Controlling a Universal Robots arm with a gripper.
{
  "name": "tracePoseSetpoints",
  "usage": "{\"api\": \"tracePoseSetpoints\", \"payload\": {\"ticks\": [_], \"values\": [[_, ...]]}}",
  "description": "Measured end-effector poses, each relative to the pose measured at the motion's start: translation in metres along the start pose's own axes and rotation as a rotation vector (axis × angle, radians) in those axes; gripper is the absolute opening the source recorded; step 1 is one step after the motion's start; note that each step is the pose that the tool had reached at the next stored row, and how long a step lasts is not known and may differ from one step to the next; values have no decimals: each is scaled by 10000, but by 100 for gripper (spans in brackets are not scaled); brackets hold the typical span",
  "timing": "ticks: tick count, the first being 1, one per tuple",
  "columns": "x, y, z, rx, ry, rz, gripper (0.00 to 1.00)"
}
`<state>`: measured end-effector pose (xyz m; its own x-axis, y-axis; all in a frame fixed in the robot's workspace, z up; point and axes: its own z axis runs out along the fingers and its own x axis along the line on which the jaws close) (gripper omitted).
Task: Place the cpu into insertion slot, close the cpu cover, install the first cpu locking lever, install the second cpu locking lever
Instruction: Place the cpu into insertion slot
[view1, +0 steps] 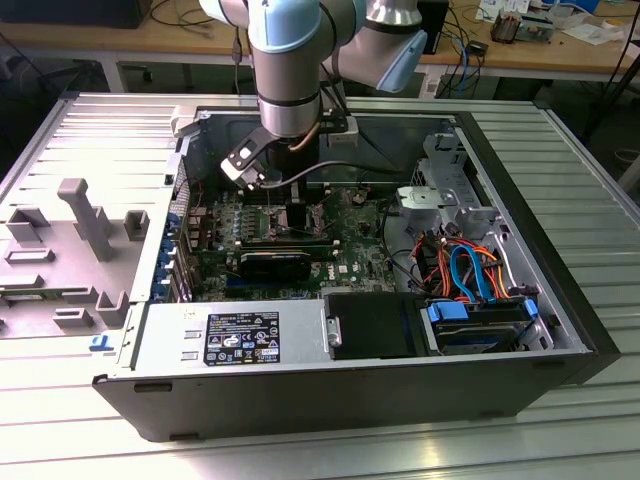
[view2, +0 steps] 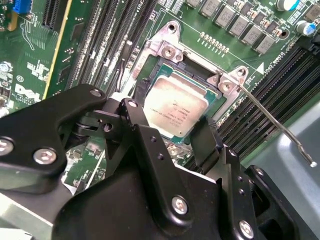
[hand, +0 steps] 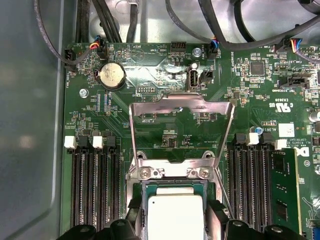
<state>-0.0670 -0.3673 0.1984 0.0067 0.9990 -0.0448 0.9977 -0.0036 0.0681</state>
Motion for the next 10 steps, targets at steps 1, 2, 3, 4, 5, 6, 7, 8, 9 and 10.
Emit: {"api": "tracePoseSetpoints", "payload": {"ticks": [1, 2, 3, 4, 5, 6, 7, 8, 9, 10], "values": [[0, 1, -9, -1, 1, 0, 62], [0, 1, -15, -1, 1, 0, 62], [-1, 2, -22, -1, 2, 0, 62], [-1, 2, -30, -1, 2, 0, 62], [-2, 3, -46, -1, 1, 0, 62], [-3, 5, -67, -1, 2, 0, 62], [-4, 7, -96, -1, 1, 0, 62], [-5, 8, -115, -1, 2, 1, 62], [-5, 9, -129, 0, 2, 1, 61], [-6, 10, -137, 0, 1, 0, 61]]}}
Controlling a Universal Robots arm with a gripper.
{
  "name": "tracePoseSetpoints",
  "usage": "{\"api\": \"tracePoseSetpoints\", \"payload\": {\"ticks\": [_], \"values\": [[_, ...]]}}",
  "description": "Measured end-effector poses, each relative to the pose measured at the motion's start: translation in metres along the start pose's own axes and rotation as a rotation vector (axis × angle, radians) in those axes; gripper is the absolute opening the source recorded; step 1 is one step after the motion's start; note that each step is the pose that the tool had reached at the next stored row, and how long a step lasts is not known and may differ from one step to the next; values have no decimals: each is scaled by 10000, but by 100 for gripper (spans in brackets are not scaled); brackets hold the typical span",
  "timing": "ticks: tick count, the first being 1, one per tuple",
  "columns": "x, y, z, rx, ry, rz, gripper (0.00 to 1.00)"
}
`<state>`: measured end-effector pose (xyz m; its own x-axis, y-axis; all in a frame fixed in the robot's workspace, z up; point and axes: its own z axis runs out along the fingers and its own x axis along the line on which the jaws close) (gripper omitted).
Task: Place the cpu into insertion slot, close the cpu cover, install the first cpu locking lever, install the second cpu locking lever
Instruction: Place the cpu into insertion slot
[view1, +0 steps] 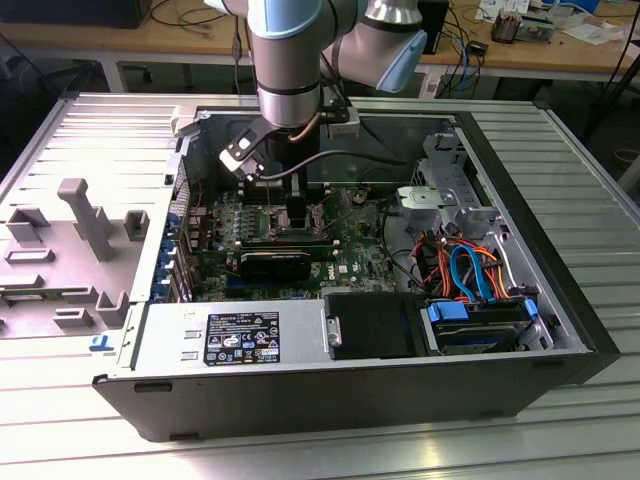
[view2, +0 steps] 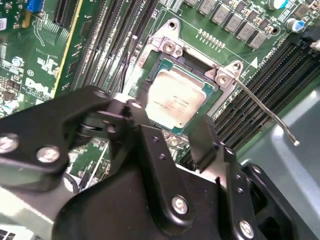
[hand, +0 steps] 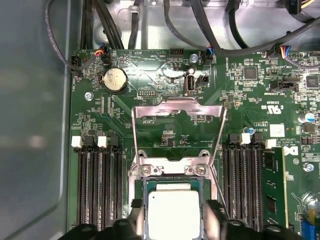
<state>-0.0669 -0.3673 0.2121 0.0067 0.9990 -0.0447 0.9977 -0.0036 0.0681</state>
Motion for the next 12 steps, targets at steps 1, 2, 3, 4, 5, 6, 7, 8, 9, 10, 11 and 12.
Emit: {"api": "tracePoseSetpoints", "payload": {"ticks": [1, 2, 3, 4, 5, 6, 7, 8, 9, 10, 11, 12], "values": [[-1, 1, -11, 0, 0, 0, 55], [-1, 1, -22, 0, -1, 0, 48], [-2, 2, -36, 0, 0, 0, 48], [-2, 3, -48, 1, 0, 0, 42], [-3, 4, -62, 1, 0, 0, 36], [-3, 5, -67, 3, 0, -1, 30], [-3, 6, -73, 6, 1, -1, 24], [-3, 7, -76, 6, 3, 0, 18], [-3, 7, -76, 6, 4, 0, 18], [-4, 7, -78, 8, 0, -1, 11], [-4, 7, -78, 8, 1, -1, 11], [-4, 7, -78, 8, 0, 0, 11]]}}
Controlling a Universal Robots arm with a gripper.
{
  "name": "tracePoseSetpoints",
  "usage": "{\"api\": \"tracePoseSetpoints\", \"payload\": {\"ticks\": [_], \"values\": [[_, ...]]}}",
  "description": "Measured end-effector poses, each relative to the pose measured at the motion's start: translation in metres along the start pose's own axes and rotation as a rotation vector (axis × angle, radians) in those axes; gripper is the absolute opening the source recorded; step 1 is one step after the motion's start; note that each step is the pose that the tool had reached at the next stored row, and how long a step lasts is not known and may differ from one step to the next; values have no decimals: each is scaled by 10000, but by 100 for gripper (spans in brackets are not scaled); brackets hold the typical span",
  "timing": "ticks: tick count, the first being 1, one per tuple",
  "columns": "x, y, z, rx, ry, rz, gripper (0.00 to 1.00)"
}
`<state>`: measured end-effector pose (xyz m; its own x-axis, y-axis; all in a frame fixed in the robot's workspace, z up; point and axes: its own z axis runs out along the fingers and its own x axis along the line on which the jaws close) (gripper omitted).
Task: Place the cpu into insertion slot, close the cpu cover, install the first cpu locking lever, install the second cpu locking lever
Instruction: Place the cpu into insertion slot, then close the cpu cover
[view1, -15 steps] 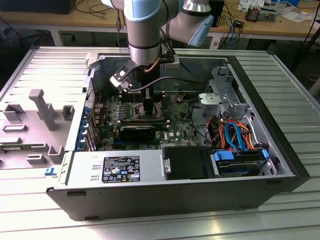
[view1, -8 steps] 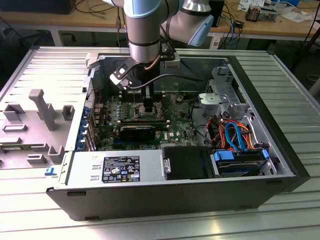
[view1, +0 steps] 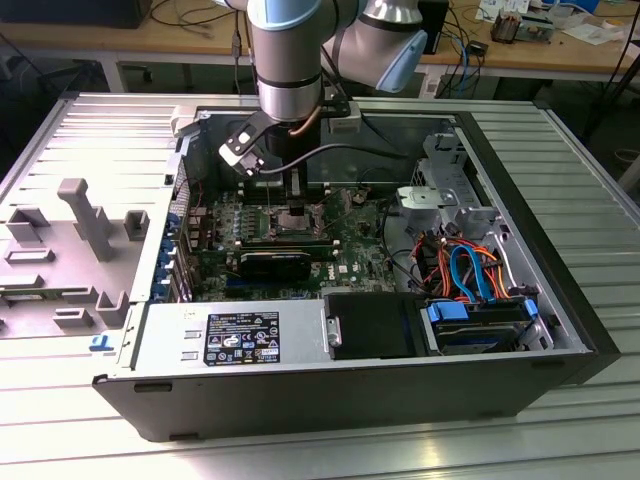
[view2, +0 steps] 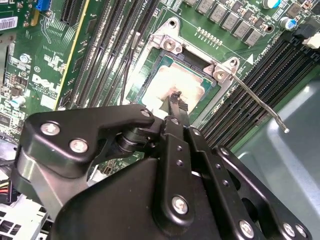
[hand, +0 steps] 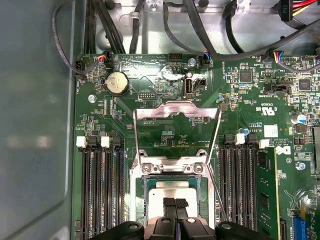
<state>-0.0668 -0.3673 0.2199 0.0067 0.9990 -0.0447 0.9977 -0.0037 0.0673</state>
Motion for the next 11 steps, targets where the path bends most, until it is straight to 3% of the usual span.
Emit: {"api": "tracePoseSetpoints", "payload": {"ticks": [11], "values": [[1, 2, -1, 0, 1, -1, 11]]}}
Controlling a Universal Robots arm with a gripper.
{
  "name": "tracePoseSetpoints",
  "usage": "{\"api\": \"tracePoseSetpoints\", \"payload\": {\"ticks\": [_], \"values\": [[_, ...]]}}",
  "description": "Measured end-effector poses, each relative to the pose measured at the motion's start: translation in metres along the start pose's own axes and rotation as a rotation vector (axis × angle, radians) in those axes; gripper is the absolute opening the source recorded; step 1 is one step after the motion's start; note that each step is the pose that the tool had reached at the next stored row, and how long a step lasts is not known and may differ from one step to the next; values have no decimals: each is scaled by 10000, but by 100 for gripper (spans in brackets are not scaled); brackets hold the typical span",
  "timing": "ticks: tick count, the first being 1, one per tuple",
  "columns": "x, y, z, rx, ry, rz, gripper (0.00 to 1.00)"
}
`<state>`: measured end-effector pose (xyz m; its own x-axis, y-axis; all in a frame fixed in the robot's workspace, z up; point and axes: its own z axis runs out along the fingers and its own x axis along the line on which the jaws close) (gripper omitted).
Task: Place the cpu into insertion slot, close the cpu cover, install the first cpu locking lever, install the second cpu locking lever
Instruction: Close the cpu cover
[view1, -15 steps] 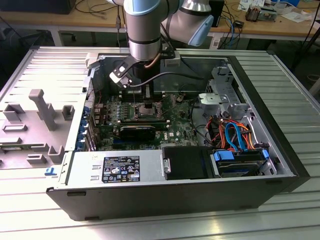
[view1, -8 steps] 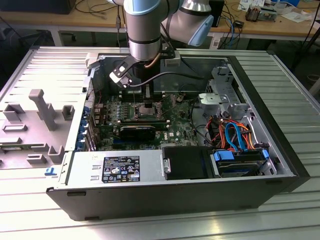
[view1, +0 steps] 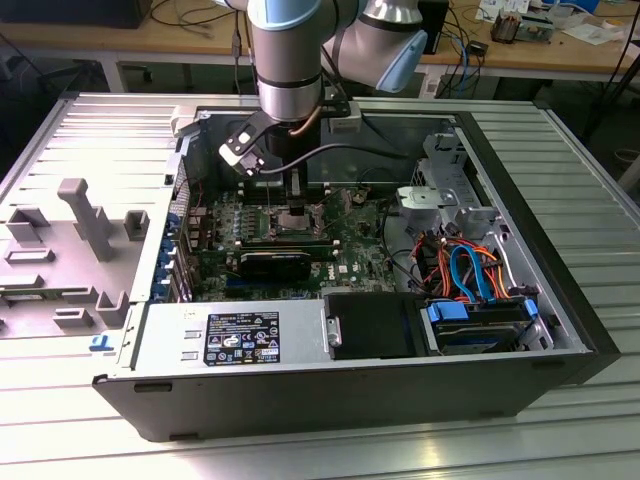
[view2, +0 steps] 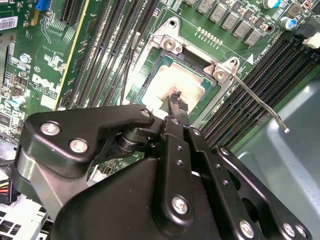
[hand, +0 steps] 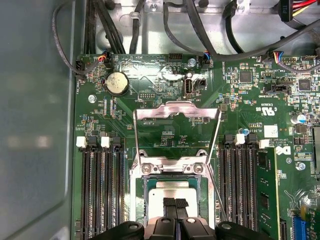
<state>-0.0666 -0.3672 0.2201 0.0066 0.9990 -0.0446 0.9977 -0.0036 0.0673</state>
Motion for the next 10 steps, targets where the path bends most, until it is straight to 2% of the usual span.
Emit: {"api": "tracePoseSetpoints", "payload": {"ticks": [5, 7, 8, 10], "values": [[-6, 8, -132, 6, -1, 0, 11], [-7, 14, -160, 188, 160, 2, 11], [-8, 17, -169, 240, 196, 2, 11], [-9, 21, -197, 283, 200, 1, 11]]}}
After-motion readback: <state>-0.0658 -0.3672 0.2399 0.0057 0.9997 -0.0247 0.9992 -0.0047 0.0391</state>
